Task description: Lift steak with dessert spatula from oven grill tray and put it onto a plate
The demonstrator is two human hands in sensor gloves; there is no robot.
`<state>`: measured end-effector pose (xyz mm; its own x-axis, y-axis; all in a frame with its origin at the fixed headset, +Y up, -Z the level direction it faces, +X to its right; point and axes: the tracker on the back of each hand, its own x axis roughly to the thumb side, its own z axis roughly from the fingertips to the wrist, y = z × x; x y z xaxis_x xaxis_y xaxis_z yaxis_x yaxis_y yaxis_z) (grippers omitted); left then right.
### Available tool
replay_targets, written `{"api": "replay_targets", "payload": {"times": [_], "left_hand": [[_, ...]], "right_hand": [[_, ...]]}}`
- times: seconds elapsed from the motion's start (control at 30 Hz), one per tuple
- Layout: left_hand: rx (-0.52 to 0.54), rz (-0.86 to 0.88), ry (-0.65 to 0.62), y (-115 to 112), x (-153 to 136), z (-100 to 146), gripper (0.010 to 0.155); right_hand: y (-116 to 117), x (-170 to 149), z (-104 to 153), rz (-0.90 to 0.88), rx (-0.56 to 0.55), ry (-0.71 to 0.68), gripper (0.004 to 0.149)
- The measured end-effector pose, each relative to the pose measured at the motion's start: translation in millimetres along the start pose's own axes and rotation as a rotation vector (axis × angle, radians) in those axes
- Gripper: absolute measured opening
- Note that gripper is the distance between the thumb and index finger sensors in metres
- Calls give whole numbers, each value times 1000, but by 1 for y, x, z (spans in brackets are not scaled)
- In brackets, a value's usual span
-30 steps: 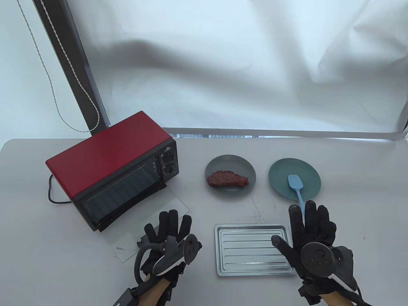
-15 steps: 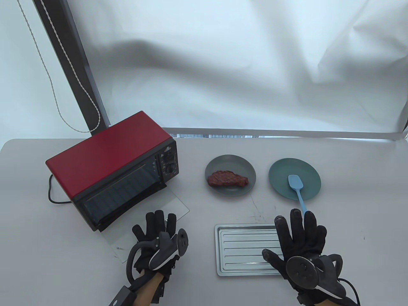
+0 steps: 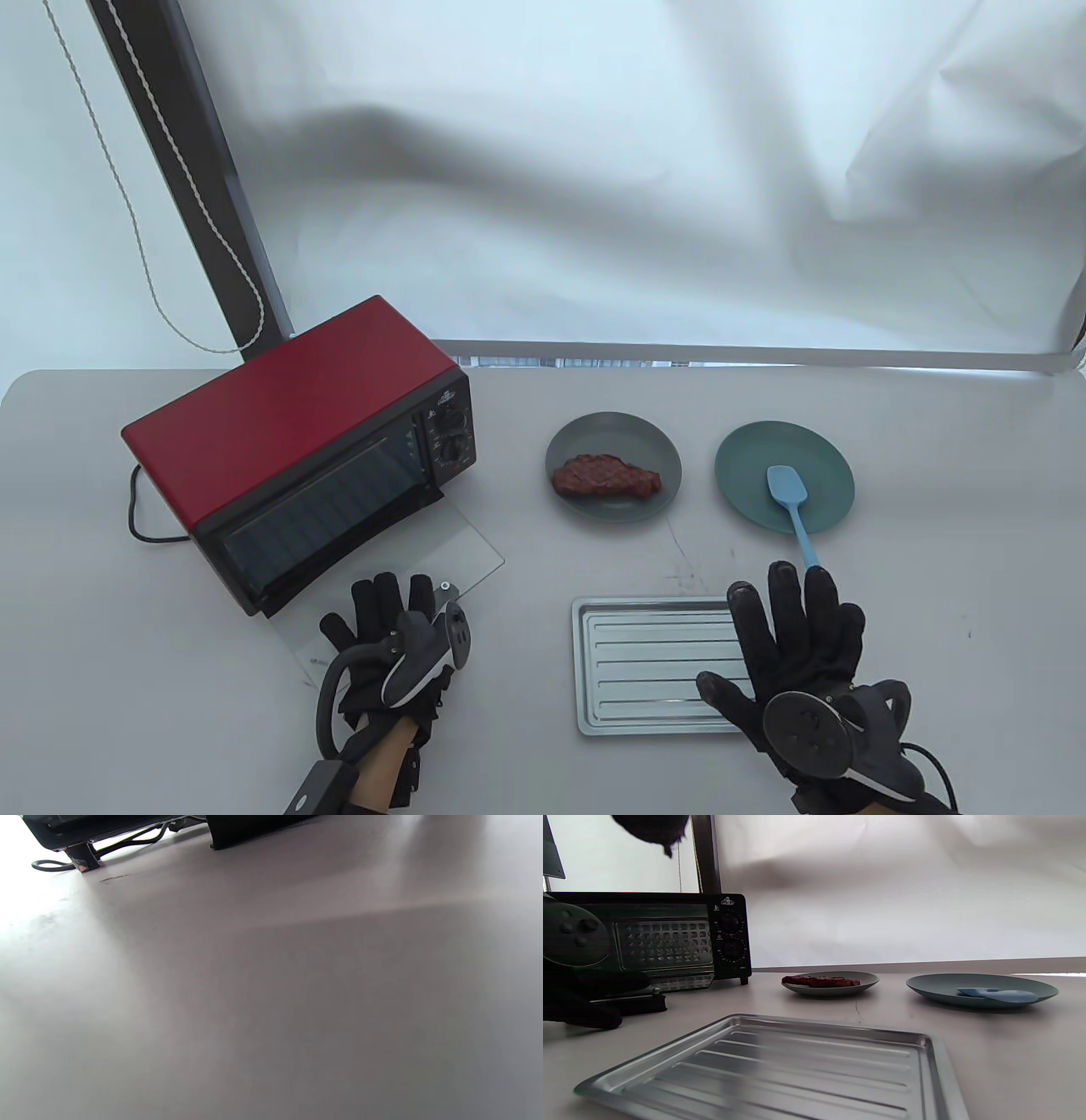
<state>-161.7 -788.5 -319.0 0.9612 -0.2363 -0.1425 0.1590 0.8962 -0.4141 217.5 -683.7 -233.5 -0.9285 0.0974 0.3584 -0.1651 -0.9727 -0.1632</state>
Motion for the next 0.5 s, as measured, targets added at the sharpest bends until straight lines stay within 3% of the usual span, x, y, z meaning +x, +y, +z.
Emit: {"api": "replay_targets", "payload": {"times": [0.5], "left_hand": [[4,13,44,3,-2,-1,63]], "right_hand": [[1,-1,0,-32,28,2,91]]}}
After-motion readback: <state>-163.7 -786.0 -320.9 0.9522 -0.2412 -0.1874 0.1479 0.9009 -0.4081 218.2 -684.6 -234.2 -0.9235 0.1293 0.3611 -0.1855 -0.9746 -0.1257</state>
